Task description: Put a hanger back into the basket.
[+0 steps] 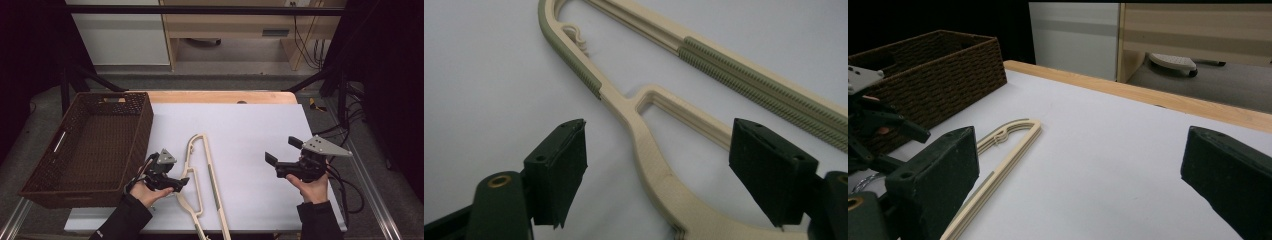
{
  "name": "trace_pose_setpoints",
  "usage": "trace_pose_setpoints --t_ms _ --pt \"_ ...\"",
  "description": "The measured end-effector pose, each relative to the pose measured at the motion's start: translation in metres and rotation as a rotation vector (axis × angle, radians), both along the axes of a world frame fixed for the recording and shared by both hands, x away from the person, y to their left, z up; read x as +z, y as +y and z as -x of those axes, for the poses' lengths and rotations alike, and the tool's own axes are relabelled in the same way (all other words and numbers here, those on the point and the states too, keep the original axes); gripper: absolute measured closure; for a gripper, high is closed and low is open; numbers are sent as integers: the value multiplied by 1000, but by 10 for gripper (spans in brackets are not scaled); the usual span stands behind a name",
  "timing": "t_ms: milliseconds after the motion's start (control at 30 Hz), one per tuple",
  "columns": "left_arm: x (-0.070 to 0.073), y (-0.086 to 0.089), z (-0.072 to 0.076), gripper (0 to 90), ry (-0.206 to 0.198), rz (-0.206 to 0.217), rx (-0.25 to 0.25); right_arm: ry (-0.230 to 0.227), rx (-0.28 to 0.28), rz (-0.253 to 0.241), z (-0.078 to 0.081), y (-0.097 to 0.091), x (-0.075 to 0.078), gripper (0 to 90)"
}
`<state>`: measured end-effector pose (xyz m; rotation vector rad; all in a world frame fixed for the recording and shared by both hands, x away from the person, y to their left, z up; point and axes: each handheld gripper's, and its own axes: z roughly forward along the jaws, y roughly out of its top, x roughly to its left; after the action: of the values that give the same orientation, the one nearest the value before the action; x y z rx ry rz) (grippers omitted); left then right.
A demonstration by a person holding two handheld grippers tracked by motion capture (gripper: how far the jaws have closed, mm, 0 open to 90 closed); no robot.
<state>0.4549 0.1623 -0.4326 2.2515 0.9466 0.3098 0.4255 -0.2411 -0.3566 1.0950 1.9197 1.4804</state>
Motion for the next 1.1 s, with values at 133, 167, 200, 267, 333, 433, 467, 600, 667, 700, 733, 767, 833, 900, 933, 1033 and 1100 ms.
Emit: trace_pose_setpoints --t_ms 133,167,200,267,333,433,467,600,667,700,733,767,833,900,933,1033,1100 --pt "-6 -2 -2 297 30 -22 -12 1 3 5 -1 1 -1 25" --pt "-7 -2 -3 315 36 -24 -14 2 6 6 -1 2 -1 25" --pt "-7 -2 -4 332 44 -34 -17 3 6 6 -1 2 -1 25" --pt "-10 -3 -5 366 67 -52 -22 5 5 7 -1 3 -1 25" --pt "-13 -4 -6 401 80 -70 -20 8 6 7 -1 3 -2 25" --pt "-16 -6 -7 434 94 -87 -22 9 7 8 -1 3 -2 25" --pt "-16 -6 -7 447 101 -93 -23 8 6 8 -1 3 -2 25" --pt "-18 -7 -9 500 126 -100 -10 11 7 8 -1 4 -2 25" --pt "-18 -7 -9 531 142 -100 -10 11 12 11 -1 4 -2 25" --pt "-18 -8 -9 552 142 -101 -8 11 11 12 -1 4 -2 25" --pt "-18 -9 -9 552 138 -101 -2 11 11 12 -1 4 -2 25" --pt "-18 -9 -9 564 147 -101 -5 12 11 12 -1 4 -2 25" --pt "-17 -10 -9 593 156 -105 -4 12 12 12 -1 4 -2 25" --pt "-17 -10 -9 600 162 -104 6 12 9 11 -1 4 -2 25" --pt "-17 -10 -9 604 165 -102 11 12 9 11 -1 4 -2 25" --pt "-17 -10 -9 618 169 -92 33 12 10 11 -1 5 -2 25" --pt "-16 -11 -9 627 171 -96 40 13 10 11 -1 4 -2 25"
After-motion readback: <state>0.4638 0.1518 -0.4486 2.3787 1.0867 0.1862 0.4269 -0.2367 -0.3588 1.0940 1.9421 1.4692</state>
